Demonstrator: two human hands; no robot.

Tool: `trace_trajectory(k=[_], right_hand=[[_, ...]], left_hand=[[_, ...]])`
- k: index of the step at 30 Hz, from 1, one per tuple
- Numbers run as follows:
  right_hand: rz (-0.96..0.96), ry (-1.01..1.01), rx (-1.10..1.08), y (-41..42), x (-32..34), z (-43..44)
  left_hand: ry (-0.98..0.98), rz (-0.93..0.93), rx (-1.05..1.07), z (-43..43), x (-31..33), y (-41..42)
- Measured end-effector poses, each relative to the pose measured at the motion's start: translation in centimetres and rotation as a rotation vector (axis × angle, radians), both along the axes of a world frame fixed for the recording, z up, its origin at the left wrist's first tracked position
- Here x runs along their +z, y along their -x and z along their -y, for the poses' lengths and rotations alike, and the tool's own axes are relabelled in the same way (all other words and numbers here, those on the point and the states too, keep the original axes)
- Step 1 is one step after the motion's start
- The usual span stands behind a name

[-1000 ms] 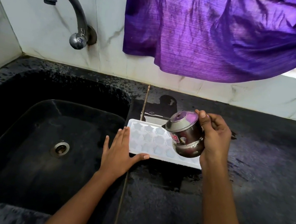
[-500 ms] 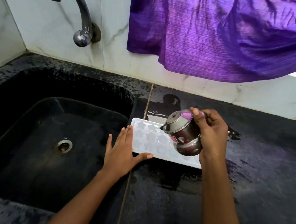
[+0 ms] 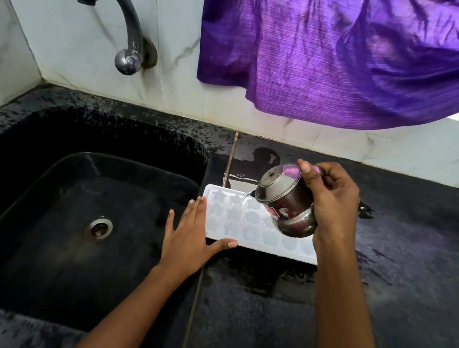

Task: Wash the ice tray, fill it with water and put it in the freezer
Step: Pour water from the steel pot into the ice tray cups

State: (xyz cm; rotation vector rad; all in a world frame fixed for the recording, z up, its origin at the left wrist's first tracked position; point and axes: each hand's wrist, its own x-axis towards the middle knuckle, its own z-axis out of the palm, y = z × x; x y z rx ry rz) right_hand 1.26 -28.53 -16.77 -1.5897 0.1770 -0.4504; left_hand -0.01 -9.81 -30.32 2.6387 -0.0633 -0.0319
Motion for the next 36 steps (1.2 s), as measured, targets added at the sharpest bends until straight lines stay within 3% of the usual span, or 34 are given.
trace_trajectory(k=[10,23,36], right_hand=[[0.009,-0.011,0.001,0.0,0.0,0.1],[-0.036,-0.281,-0.011,-0.3,-1.3,-0.3],[-0.075,-0.126,0.057,-1.1,-1.4,-2.1]], left_hand=[[-0.003,-0.003,0.004,0.1,0.1,0.0],[0.089,-0.023,0.007,0.0,0.0,0.1],[0.072,-0.003,-0.013,-0.3,0.1,0.1]])
